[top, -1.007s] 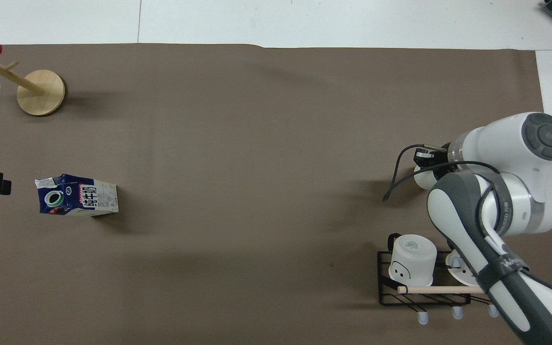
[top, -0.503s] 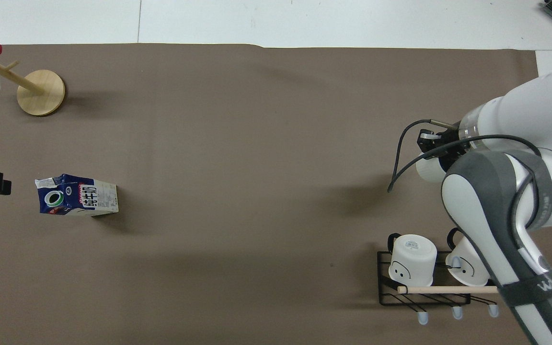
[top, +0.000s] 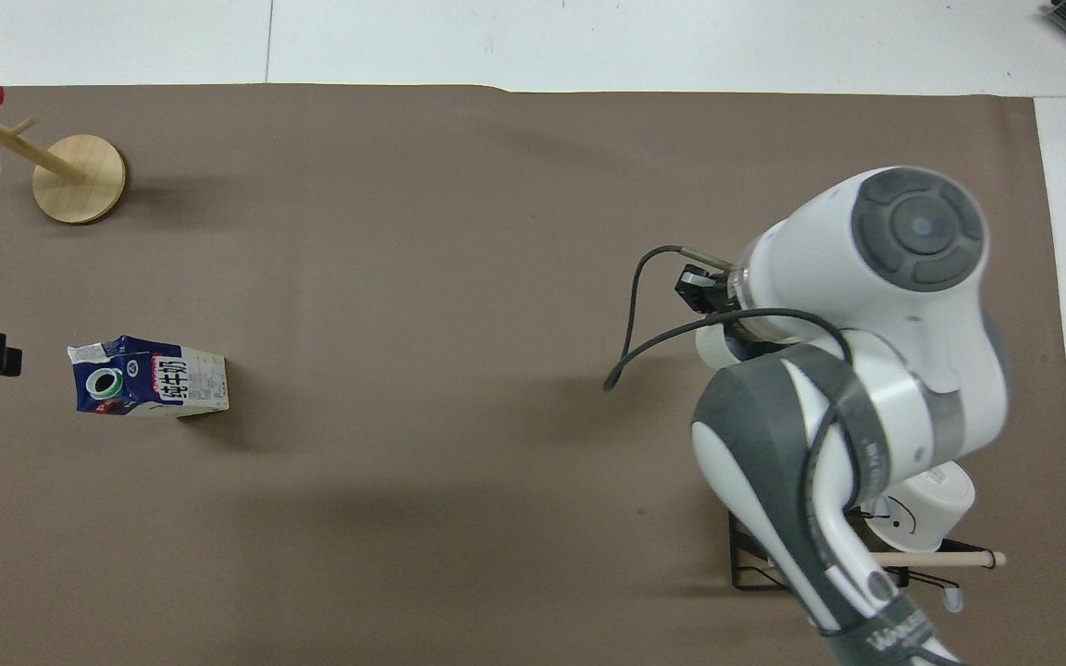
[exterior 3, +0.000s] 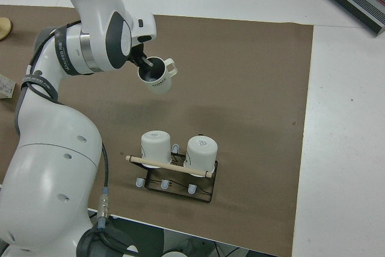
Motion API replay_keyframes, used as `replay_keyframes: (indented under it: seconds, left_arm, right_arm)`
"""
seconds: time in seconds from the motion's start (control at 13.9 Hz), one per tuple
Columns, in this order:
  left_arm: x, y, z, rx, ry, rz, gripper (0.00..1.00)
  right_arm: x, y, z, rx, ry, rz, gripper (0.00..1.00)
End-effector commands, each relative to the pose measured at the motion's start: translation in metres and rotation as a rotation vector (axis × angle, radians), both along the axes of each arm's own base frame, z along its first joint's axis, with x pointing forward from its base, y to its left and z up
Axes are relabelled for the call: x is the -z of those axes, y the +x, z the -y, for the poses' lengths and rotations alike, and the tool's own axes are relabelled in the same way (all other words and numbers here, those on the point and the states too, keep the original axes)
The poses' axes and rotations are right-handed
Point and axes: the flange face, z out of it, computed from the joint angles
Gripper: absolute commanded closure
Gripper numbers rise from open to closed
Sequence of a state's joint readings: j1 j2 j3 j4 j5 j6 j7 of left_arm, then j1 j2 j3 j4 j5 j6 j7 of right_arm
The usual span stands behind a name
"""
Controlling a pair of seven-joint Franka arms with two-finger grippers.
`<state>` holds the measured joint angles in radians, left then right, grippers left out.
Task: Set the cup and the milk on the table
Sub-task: 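Lift the dark mug with the right gripper toward the table center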
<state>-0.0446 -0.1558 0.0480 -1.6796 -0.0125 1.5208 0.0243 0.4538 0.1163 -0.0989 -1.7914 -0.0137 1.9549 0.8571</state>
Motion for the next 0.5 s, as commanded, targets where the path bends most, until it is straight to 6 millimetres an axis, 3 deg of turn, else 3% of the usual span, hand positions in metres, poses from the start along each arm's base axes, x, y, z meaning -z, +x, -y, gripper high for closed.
replay_keyframes:
  seconds: [0.0,0.07,0.14,0.22,0.43]
  left_arm:
    - [-0.005,-0.003,-0.002,-0.011,0.011,-0.003,0.0]
    - [-0.005,-0.003,-0.002,-0.011,0.011,-0.003,0.0]
    - [-0.005,-0.003,-0.002,-0.011,0.011,-0.003,0.0]
    - [-0.005,-0.003,-0.002,-0.011,0.011,-0.003,0.0]
    - [-0.005,-0.003,-0.002,-0.011,0.011,-0.003,0.0]
  right_arm:
    - [0.001,0.0,-0.022,0.047,0.001,0.037,1.0]
    - [0.006,-0.003,-0.034,0.06,-0.002,0.036,1.0]
    - [0.023,-0.012,-0.069,0.068,-0.008,0.03,1.0]
    - [0.034,-0.019,-0.092,0.079,-0.021,0.033,1.0]
    - [0.047,-0.03,-0.132,0.118,-0.004,0.061,1.0]
